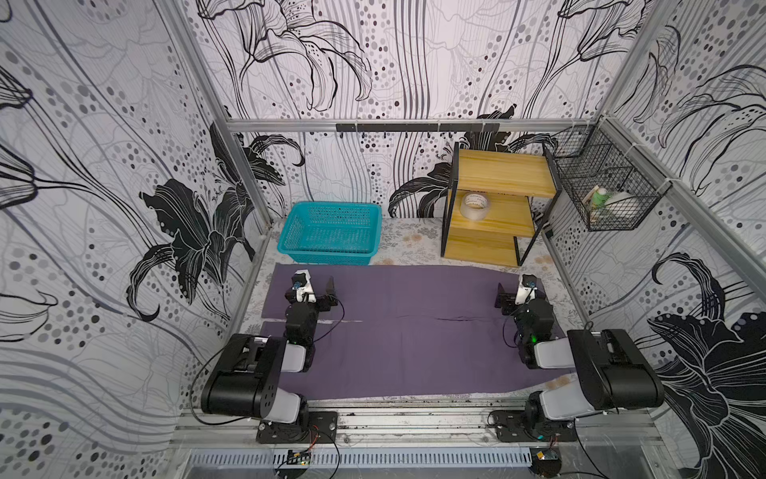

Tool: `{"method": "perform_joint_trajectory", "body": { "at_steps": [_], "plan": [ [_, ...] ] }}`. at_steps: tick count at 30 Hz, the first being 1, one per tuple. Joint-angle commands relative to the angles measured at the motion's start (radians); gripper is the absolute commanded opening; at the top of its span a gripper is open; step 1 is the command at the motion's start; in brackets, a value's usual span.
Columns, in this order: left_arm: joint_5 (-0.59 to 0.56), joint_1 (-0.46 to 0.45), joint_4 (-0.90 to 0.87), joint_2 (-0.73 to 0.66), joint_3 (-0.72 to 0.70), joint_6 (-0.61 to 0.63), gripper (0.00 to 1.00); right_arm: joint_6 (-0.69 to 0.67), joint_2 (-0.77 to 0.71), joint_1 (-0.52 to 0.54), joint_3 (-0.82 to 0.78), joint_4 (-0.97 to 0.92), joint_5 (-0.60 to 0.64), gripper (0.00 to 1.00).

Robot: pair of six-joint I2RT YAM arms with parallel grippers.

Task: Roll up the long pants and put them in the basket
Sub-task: Fold the long pant at the center of the board.

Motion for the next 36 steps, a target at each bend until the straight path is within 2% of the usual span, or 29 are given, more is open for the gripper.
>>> {"method": "perform_joint_trajectory", "body": {
  "at_steps": [1, 12, 14, 15, 18, 20, 22, 24, 26, 27, 30, 32, 36],
  "plan": [
    [-0.007, 0.006, 0.036, 0.010, 0.018, 0.009, 0.98, -0.006, 0.014, -0.005, 0.017, 0.025, 0.014, 0.95],
    [-0.011, 0.007, 0.036, 0.011, 0.018, 0.012, 0.98, -0.006, 0.014, -0.006, 0.017, 0.026, 0.015, 0.95],
    [-0.068, 0.004, 0.048, 0.005, 0.011, 0.002, 0.98, -0.010, 0.013, -0.007, 0.014, 0.036, 0.018, 0.95],
    [-0.106, 0.001, 0.061, -0.005, 0.002, -0.012, 0.98, -0.017, -0.009, -0.005, 0.020, 0.007, 0.007, 0.95],
    [-0.191, -0.021, -0.018, -0.107, -0.008, -0.016, 0.98, -0.036, -0.195, -0.001, 0.103, -0.286, -0.058, 0.95],
    [-0.240, -0.034, -0.141, -0.200, 0.022, -0.017, 0.98, 0.034, -0.306, 0.000, 0.149, -0.430, -0.059, 0.95],
    [-0.277, -0.043, -0.242, -0.288, 0.053, -0.045, 0.98, 0.107, -0.390, 0.000, 0.159, -0.460, -0.086, 0.95],
    [-0.318, -0.043, -0.360, -0.375, 0.095, -0.140, 0.98, 0.275, -0.456, -0.001, 0.183, -0.555, -0.040, 0.95],
    [-0.386, -0.043, -0.480, -0.430, 0.147, -0.272, 0.98, 0.586, -0.498, -0.003, 0.267, -0.883, 0.109, 0.95],
    [-0.416, -0.043, -0.544, -0.448, 0.176, -0.346, 0.98, 0.640, -0.499, -0.007, 0.299, -0.964, 0.097, 0.95],
    [-0.494, -0.041, -0.832, -0.497, 0.250, -0.600, 0.98, 0.649, -0.470, -0.004, 0.325, -0.993, -0.136, 0.99],
    [-0.457, -0.041, -0.914, -0.515, 0.254, -0.648, 0.98, 0.665, -0.437, 0.022, 0.343, -1.019, -0.231, 0.94],
    [-0.362, -0.043, -1.135, -0.544, 0.232, -0.902, 0.98, 0.581, -0.387, 0.224, 0.420, -1.144, -0.194, 0.90]
  ]
}}
